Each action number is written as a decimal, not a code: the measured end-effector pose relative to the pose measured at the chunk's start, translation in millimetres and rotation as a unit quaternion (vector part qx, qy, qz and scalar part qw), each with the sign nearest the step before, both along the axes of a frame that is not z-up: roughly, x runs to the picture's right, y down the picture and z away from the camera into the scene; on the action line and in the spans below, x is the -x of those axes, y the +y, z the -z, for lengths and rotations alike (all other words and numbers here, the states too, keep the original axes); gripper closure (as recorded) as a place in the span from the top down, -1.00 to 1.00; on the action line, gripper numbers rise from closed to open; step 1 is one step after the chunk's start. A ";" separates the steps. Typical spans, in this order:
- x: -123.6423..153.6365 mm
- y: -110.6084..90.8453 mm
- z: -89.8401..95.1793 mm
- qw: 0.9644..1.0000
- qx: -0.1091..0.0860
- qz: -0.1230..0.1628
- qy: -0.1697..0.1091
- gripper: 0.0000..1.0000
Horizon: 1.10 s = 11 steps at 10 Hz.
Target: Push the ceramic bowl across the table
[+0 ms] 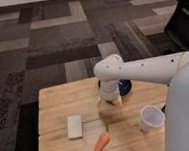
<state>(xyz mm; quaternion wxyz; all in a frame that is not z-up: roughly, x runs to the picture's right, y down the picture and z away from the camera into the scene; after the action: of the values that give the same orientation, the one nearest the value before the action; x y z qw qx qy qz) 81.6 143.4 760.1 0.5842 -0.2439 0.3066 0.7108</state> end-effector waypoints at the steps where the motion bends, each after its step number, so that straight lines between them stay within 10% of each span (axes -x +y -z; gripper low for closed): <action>1: -4.5 -0.8 -5.3 1.000 -0.006 -0.004 -0.002 0.30; 11: -70.3 -12.5 -40.0 1.000 -0.018 -0.009 0.024 0.30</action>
<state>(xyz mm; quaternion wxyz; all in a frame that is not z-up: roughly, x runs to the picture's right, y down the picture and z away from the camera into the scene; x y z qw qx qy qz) 151.9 130.9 800.1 0.5744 -0.2192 0.3057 0.7270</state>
